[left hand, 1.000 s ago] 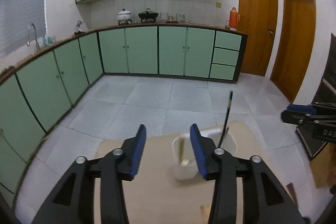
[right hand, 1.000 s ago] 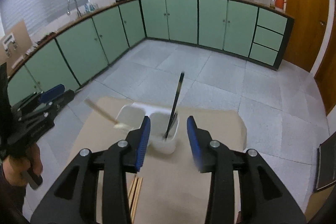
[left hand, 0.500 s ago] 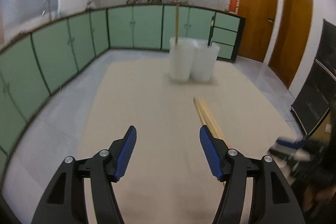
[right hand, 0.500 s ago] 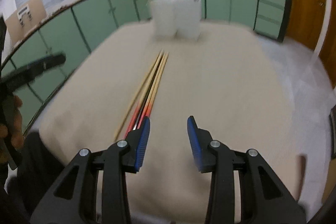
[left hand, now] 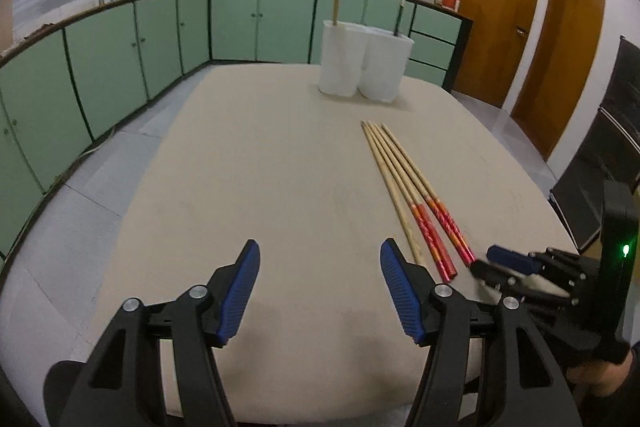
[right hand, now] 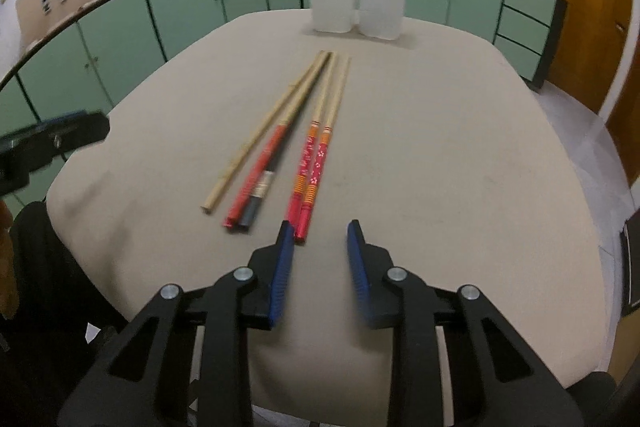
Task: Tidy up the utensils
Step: 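Close the left tool on a plain wooden chopstick while the right tool grasps a red patterned one, then lift both chopsticks and carry them over the white holder with both tools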
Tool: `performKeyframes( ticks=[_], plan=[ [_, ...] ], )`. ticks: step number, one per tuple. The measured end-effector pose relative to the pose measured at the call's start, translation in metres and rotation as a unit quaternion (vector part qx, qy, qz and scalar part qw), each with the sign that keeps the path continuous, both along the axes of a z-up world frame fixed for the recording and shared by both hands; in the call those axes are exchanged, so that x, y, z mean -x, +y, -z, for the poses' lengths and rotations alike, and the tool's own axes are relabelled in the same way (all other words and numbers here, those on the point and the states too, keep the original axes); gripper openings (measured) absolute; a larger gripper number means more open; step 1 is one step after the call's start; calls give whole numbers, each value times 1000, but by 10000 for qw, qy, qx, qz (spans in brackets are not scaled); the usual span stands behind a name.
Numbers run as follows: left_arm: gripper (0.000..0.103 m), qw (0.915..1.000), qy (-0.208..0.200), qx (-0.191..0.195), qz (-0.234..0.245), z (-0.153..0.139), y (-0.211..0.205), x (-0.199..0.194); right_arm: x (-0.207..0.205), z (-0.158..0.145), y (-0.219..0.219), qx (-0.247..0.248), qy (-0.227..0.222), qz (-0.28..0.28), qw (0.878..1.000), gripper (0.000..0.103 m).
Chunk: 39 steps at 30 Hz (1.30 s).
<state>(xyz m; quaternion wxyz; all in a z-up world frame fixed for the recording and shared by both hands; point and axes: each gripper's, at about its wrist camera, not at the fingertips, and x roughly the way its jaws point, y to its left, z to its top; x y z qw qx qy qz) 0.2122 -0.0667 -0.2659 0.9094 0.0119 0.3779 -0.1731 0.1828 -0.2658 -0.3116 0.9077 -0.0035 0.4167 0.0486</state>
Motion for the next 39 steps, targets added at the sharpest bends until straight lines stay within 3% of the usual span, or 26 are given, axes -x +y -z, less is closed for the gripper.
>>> performKeyframes(
  ticks=[8,17,22,27,28,30,31,32,36,39],
  plan=[
    [62,9977,136,-358,568,25,-55,10,8,4,-19,9,-33,-51,10000,29],
    [62,9971,333,-500,464,45,-70,-5,5,7,-27,-27,-107,-22,9999,27],
    [53,9982,242,-458,314,45,-66,-10,0,6,-31,-127,-146,2,9998,30],
    [52,9978,60,-441,491,47,-71,-7,-4,9,-20,65,-276,-107,9995,28],
    [47,9976,11,-474,499,47,-72,-6,-6,9,-21,77,-295,-61,9995,26],
    [30,9978,-58,-448,485,47,-74,-8,-9,9,-25,74,-317,119,9994,6],
    [14,9982,-42,-392,456,47,-73,-11,-9,9,-28,74,-323,201,9992,6],
    [8,9986,-28,-339,401,46,-72,-13,-9,9,-32,70,-347,315,9989,5],
    [7,9992,-168,-352,-25,43,-62,-14,-2,10,-45,200,-407,818,9956,5],
    [7,9991,-97,-282,-304,43,-54,-11,2,11,-47,143,-397,903,9950,6]
  ],
)
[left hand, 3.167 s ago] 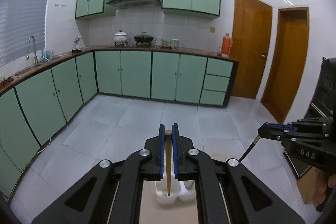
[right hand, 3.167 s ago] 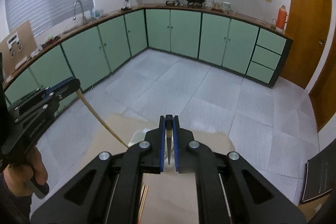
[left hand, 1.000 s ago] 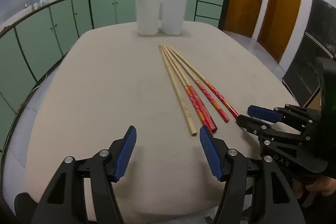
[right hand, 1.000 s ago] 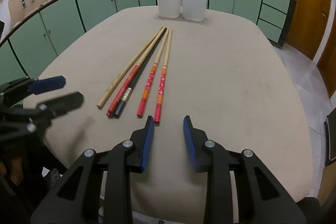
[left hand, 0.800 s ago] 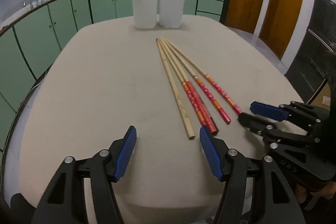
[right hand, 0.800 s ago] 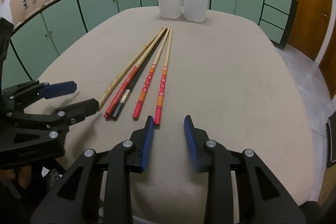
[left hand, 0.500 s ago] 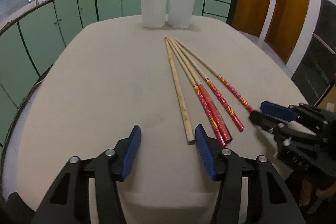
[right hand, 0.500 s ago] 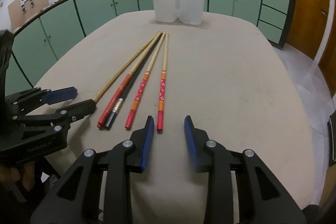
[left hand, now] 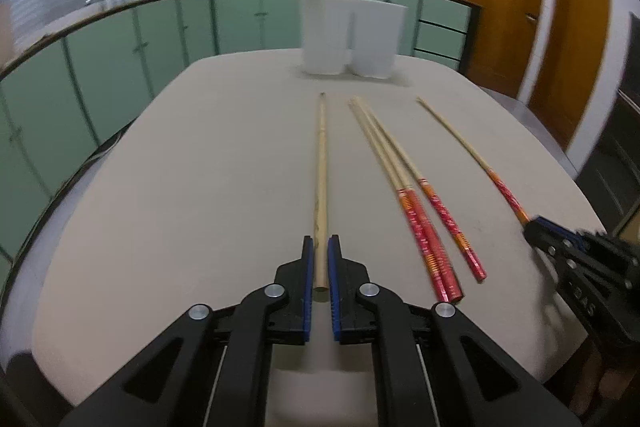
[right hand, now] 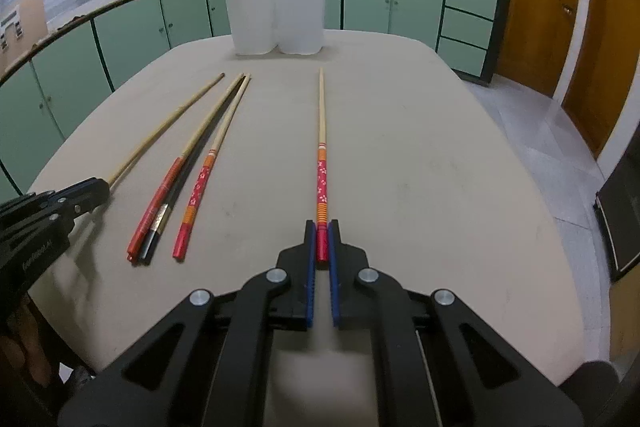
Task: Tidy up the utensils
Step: 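Lift both chopsticks and carry them over the white holder with both tools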
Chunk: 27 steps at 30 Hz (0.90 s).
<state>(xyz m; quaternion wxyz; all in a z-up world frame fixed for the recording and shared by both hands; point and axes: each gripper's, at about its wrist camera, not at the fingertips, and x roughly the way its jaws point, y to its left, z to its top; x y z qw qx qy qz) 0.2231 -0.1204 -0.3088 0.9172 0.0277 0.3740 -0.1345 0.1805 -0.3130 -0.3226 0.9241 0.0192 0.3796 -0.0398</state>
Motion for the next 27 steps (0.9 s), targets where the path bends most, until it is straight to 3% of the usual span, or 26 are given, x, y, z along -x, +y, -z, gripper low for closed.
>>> performKeyframes(
  ticks=[3,7,10,12,15,27],
  plan=[
    [7,10000,83,-45,11,4,0,4,5,0,4,33,-20,-77,10000,10],
    [18,9998,75,-45,183,4,-3,8,6,1,3,31,-32,-96,9999,13],
    [18,9995,85,-2,290,4,-3,6,4,2,2,-6,-27,-105,9999,12],
    [12,9994,145,70,320,3,-2,2,5,0,3,-35,6,-129,9999,5],
    [8,9988,320,206,306,-3,4,0,7,-6,2,-155,87,-158,9997,5],
    [7,9987,-132,472,159,-83,34,15,32,-80,-2,-215,-174,-289,9992,5]
  ],
)
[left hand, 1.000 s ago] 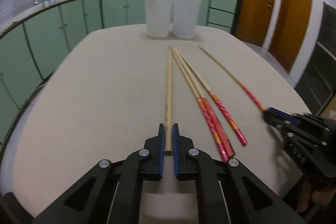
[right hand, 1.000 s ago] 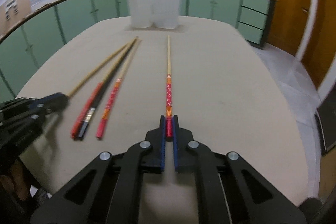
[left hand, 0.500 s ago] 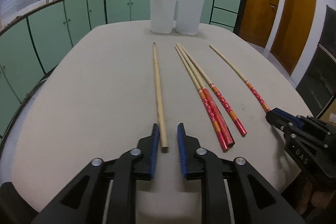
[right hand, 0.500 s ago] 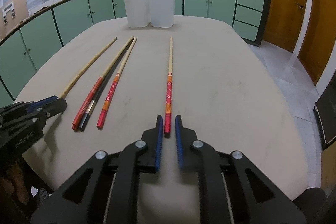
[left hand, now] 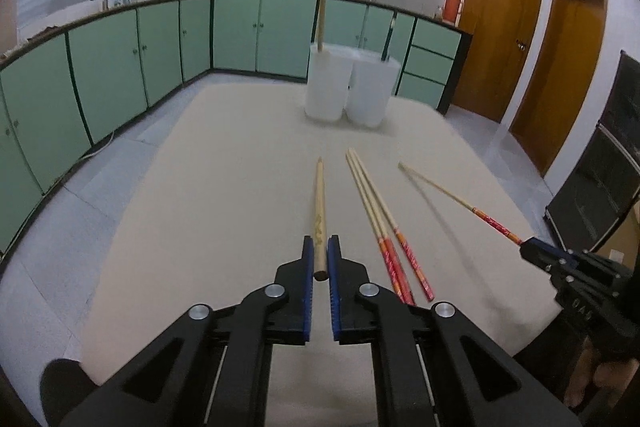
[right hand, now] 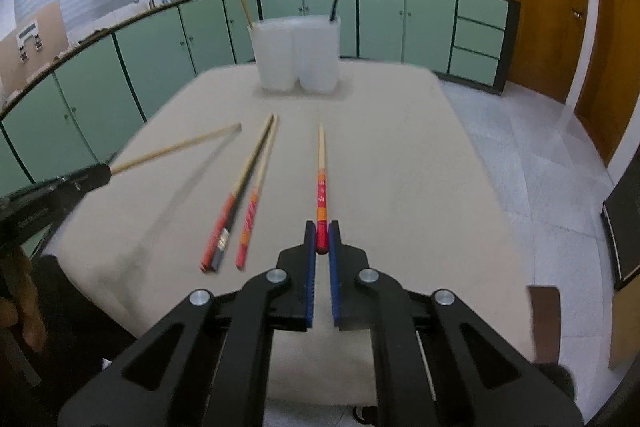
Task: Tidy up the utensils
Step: 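Lift both chopsticks and carry them over the white holder with both tools, then open the left tool over the holder while the right tool releases its chopstick there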
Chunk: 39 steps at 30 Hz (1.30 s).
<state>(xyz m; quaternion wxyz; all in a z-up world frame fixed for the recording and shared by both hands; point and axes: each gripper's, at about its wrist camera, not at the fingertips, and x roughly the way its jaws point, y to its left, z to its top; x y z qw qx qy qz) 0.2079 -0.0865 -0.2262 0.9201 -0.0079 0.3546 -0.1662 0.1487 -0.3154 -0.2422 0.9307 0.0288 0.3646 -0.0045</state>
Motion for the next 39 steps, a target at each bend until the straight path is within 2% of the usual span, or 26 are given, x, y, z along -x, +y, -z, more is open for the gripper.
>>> performKeyframes(
  ticks=[8,15,27,39],
  plan=[
    [7,9992,-378,22,128,-51,-1,-5,-17,-67,0,88,-179,-150,9997,5],
    [7,9979,-556,-103,324,-80,-7,-17,-39,-103,-2,171,-106,-339,9992,5],
    [7,9972,-504,-97,538,-111,-15,-48,-78,-137,-5,202,193,-615,9977,5],
    [7,9941,-769,-269,712,-145,-34,-57,-95,-160,-2,332,297,-763,9961,5]
  ],
)
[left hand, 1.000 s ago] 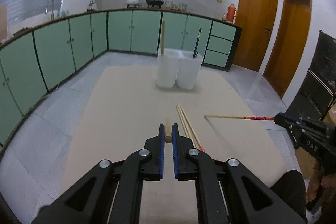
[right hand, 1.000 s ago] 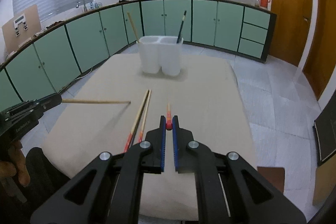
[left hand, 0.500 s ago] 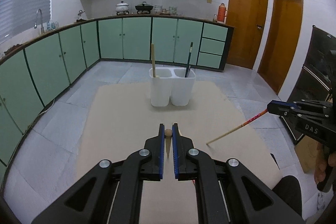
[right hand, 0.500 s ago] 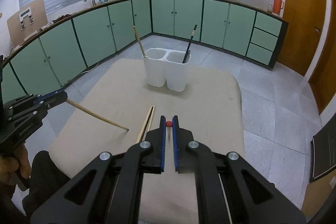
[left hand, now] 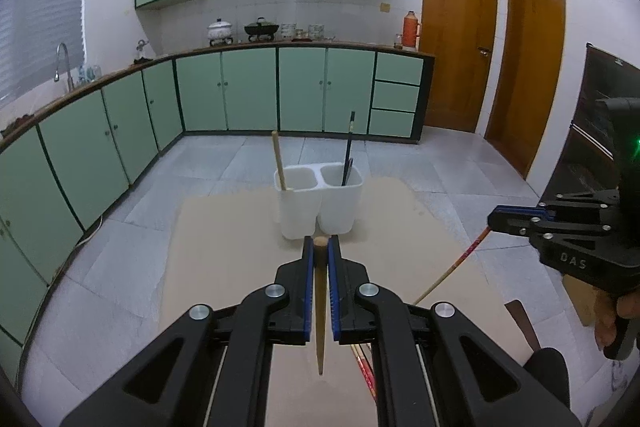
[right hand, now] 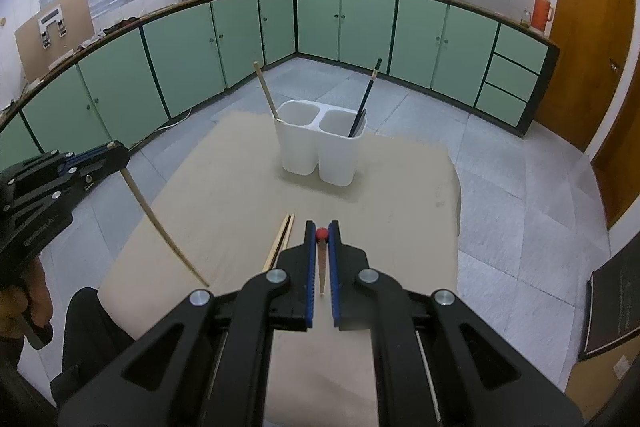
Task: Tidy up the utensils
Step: 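Open the left tool over the holder while the right tool releases its chopstick there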
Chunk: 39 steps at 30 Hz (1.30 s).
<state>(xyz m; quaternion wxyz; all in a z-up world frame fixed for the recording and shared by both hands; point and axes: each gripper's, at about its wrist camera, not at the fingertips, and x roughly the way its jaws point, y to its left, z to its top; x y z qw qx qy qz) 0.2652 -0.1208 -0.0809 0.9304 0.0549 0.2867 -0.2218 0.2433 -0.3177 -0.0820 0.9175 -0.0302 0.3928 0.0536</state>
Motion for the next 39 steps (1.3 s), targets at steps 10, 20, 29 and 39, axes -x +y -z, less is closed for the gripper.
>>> performKeyframes(
  ticks=[10,20,29,39],
  plan=[
    [7,9998,-134,-48,150,-19,-12,-9,-18,-20,1,1,-68,-118,9999,5],
    [7,9996,-83,-71,249,-38,-25,-47,-56,-55,4,117,-189,-248,9994,5],
    [7,9996,-206,-30,184,-74,-40,-102,-121,-89,-19,-209,-177,-19,9996,5],
    [7,9977,-678,30,-24,-113,-67,-173,-192,-127,-29,-182,-457,183,9986,5]
  ],
)
